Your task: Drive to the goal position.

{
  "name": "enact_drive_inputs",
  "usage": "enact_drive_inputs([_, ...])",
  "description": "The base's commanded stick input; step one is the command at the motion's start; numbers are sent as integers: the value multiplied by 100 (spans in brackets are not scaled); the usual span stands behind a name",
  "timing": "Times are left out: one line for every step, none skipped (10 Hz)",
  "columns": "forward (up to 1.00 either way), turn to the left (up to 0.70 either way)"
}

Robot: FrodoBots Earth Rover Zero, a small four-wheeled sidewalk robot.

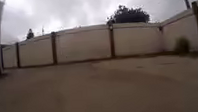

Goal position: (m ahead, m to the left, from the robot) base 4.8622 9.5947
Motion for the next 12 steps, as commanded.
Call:
enact_drive_inputs([30,0])
enact_drive_inputs([30,0])
enact_drive_inputs([30,0])
enact_drive_inputs([30,0])
enact_drive_inputs([30,0])
enact_drive_inputs([30,0])
enact_drive_inputs([30,0])
enact_drive_inputs([30,0])
enact_drive_inputs([30,0])
enact_drive_inputs([30,0])
enact_drive_inputs([30,0])
enact_drive_inputs([30,0])
